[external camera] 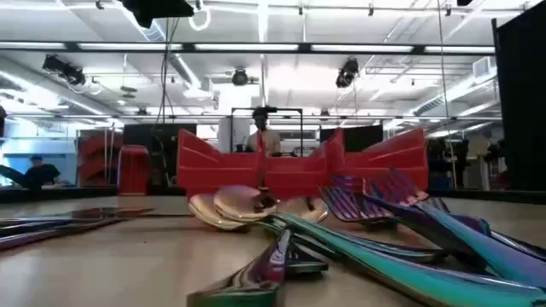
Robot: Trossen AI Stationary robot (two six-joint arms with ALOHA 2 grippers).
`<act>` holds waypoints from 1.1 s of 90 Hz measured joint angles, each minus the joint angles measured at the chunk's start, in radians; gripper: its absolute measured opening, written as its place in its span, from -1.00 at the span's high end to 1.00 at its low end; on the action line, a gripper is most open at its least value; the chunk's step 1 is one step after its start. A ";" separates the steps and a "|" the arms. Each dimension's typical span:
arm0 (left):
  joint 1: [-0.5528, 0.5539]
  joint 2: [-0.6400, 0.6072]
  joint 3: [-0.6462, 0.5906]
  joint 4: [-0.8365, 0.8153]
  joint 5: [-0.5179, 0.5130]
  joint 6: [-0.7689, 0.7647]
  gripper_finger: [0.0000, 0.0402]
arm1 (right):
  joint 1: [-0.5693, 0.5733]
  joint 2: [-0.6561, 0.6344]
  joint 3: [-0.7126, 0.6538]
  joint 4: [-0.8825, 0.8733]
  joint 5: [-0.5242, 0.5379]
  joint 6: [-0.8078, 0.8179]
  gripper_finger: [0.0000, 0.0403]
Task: Sort silverware
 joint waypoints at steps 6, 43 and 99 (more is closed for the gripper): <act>0.000 0.000 0.000 0.000 0.000 0.000 1.00 | 0.000 0.000 0.000 0.000 0.000 0.000 0.86; 0.000 0.000 0.000 0.000 0.000 0.000 1.00 | 0.000 0.000 0.000 0.000 0.000 0.000 0.84; 0.000 0.000 0.000 0.000 0.000 0.000 1.00 | 0.000 0.000 0.000 0.000 0.000 0.000 0.85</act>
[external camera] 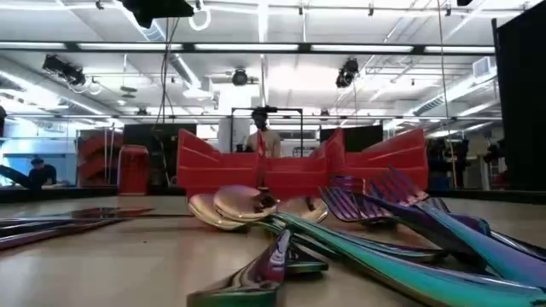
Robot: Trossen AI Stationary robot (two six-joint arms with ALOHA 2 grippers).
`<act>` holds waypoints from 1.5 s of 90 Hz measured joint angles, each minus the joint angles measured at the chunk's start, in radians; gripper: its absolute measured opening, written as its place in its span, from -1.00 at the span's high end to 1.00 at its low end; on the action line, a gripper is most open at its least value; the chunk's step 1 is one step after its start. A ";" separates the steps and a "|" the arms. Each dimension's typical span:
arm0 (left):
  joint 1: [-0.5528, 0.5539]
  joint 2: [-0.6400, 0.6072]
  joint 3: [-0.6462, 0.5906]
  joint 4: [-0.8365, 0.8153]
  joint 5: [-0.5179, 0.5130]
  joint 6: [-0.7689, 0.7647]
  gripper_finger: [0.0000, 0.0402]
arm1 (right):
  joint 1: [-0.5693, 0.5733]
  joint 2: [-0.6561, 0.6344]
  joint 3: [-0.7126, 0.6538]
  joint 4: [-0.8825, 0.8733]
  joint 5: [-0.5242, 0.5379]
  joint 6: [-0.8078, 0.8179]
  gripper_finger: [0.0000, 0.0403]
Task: Sort silverware
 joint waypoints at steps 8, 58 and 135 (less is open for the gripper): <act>0.000 0.000 0.000 0.000 0.000 0.000 1.00 | 0.000 0.000 0.000 0.000 0.000 0.000 0.84; 0.000 0.000 0.000 0.000 0.000 0.000 1.00 | 0.000 0.000 0.000 0.000 0.000 0.000 0.86; 0.000 0.000 0.000 0.000 0.000 0.000 1.00 | 0.000 0.000 0.000 0.000 0.000 0.000 0.86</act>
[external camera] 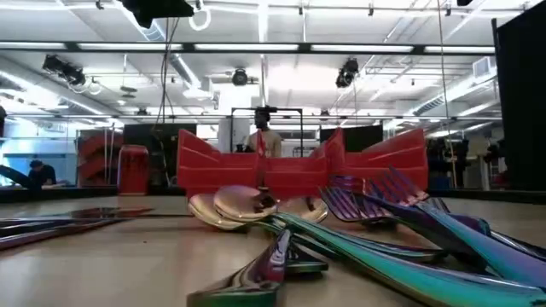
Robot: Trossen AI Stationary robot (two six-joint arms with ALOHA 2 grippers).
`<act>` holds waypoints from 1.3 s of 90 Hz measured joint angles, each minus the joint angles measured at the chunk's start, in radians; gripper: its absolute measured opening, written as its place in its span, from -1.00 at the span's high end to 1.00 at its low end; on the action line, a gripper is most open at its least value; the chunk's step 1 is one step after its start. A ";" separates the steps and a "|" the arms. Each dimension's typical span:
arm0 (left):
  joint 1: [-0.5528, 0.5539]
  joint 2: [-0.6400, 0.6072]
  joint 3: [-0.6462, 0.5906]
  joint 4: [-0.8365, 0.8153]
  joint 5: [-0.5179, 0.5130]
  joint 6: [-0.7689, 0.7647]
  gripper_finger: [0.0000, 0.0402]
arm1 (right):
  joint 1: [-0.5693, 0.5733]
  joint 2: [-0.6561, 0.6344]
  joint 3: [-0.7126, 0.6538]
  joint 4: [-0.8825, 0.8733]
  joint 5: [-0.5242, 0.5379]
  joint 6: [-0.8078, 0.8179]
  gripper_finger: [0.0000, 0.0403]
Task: Sort silverware
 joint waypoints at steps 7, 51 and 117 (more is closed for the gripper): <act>0.000 0.000 0.000 0.000 0.000 0.000 1.00 | 0.000 0.000 0.000 0.000 0.000 0.000 0.87; 0.000 0.000 0.000 0.000 0.000 0.000 1.00 | 0.000 0.000 0.000 0.000 0.000 0.000 0.87; 0.000 0.000 0.000 0.000 0.000 0.000 1.00 | 0.000 0.000 0.000 0.000 0.000 0.000 0.87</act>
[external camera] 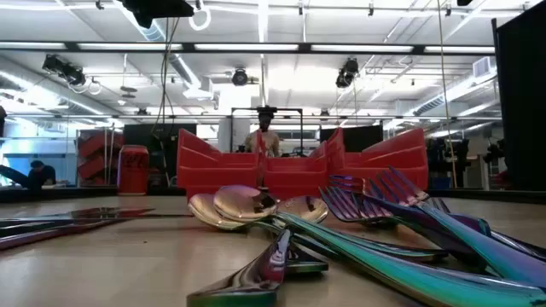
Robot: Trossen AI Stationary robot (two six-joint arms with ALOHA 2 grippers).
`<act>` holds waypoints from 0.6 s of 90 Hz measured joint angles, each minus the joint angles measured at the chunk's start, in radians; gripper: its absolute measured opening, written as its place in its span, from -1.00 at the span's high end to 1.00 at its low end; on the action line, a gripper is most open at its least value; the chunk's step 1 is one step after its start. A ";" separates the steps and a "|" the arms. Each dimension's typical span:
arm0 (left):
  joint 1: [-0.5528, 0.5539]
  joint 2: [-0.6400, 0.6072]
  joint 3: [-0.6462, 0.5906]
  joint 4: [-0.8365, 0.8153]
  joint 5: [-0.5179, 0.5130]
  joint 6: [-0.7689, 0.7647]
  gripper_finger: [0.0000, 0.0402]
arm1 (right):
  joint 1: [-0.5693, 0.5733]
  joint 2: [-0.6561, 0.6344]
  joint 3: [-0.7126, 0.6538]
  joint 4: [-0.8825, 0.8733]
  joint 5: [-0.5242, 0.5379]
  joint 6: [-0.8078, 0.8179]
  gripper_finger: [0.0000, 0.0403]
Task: Sort silverware
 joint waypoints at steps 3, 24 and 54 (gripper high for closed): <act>0.000 0.000 0.000 0.000 0.000 0.000 1.00 | 0.000 0.000 0.000 0.000 0.000 0.000 0.88; 0.000 0.000 0.000 0.000 0.000 0.000 1.00 | 0.000 0.000 0.000 0.000 0.000 0.000 0.85; 0.000 0.000 0.000 0.000 0.000 0.000 1.00 | 0.000 0.000 0.000 0.000 0.000 0.000 0.88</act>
